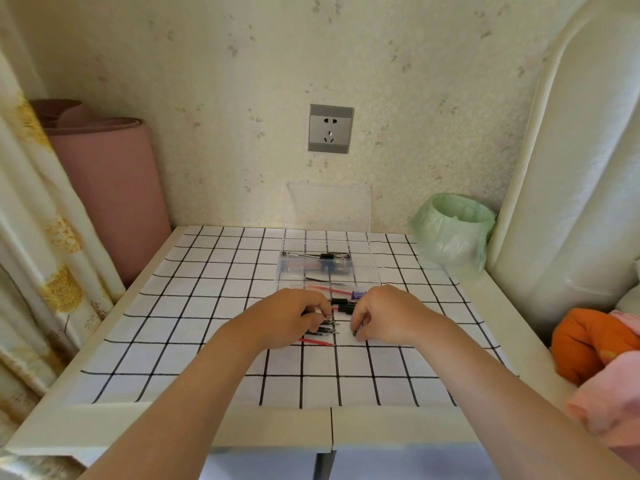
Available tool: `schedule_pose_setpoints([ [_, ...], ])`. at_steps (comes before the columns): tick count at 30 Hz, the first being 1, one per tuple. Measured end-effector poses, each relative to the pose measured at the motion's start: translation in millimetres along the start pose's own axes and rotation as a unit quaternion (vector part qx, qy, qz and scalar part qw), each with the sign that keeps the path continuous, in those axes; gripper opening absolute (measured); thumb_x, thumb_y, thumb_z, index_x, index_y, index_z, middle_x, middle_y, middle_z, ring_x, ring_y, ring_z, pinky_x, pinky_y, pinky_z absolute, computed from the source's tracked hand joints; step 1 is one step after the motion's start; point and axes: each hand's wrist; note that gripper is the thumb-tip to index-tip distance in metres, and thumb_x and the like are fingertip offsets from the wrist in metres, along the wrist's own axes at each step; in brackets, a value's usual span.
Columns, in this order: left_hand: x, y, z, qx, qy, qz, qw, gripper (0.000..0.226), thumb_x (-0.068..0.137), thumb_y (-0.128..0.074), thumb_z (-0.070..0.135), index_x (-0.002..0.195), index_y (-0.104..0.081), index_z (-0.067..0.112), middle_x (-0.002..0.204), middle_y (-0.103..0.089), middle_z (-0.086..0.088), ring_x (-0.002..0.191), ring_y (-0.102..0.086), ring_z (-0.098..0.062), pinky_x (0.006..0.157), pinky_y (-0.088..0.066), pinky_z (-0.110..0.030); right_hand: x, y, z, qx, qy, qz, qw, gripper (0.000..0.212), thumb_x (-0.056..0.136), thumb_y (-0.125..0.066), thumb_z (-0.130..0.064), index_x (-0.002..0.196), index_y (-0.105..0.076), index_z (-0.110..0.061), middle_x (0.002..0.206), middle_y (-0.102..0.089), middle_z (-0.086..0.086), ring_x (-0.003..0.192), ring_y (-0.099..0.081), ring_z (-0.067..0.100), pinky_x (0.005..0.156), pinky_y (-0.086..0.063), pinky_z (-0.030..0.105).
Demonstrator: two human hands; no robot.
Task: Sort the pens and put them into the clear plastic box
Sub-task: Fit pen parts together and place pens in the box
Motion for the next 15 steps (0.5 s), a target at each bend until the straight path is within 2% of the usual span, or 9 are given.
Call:
schedule_pose_setpoints([
  [5, 0, 1, -3, -0.012, 0.005, -0.001, 1.0, 0.014, 0.099, -0.053, 0.028, 0.101, -0.061, 0.039, 0.09, -0.065, 0.016, 0.069, -0.056, 0.0, 0.061, -0.04, -0.016, 5, -1, -2, 0.029, 0.011, 0.03, 0.999, 0.008, 0.081, -0.074, -0.032, 0.088, -0.075, -0.033, 0.085, -0.066, -0.021, 0.086, -0.063, 0.003, 0.078, -0.051, 0.025],
  [9, 1, 1, -7, -0.021, 0.003, 0.002, 1.0, 0.015, 0.099, -0.052, 0.028, 0.102, -0.061, 0.04, 0.09, -0.067, 0.013, 0.075, -0.062, -0.006, 0.069, -0.052, -0.025, 8, -2, -5, 0.102, 0.037, 0.098, 0.989, 0.005, 0.082, -0.074, -0.03, 0.086, -0.074, -0.032, 0.082, -0.069, -0.017, 0.08, -0.065, -0.002, 0.077, -0.055, 0.025],
  [12, 1, 1, -6, -0.024, 0.001, 0.011, 1.0, 0.016, 0.098, -0.053, 0.026, 0.105, -0.064, 0.036, 0.087, -0.067, 0.013, 0.063, -0.054, 0.0, 0.061, -0.043, -0.017, 9, -5, -9, 0.138, 0.053, 0.113, 0.983, 0.006, 0.081, -0.076, -0.027, 0.086, -0.075, -0.031, 0.083, -0.072, -0.015, 0.079, -0.066, -0.004, 0.078, -0.056, 0.023],
  [15, 2, 1, -6, -0.024, 0.001, 0.011, 1.0, 0.016, 0.099, -0.052, 0.026, 0.106, -0.064, 0.035, 0.086, -0.067, 0.012, 0.065, -0.054, -0.002, 0.061, -0.042, -0.016, 9, -6, -11, 0.152, 0.061, 0.114, 0.98, 0.009, 0.081, -0.077, -0.024, 0.087, -0.075, -0.03, 0.085, -0.072, -0.015, 0.08, -0.066, -0.005, 0.077, -0.054, 0.018],
])
Point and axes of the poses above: each hand's wrist, its own x-axis towards the middle knuckle, its own y-axis out of the back of the hand, z = x × y
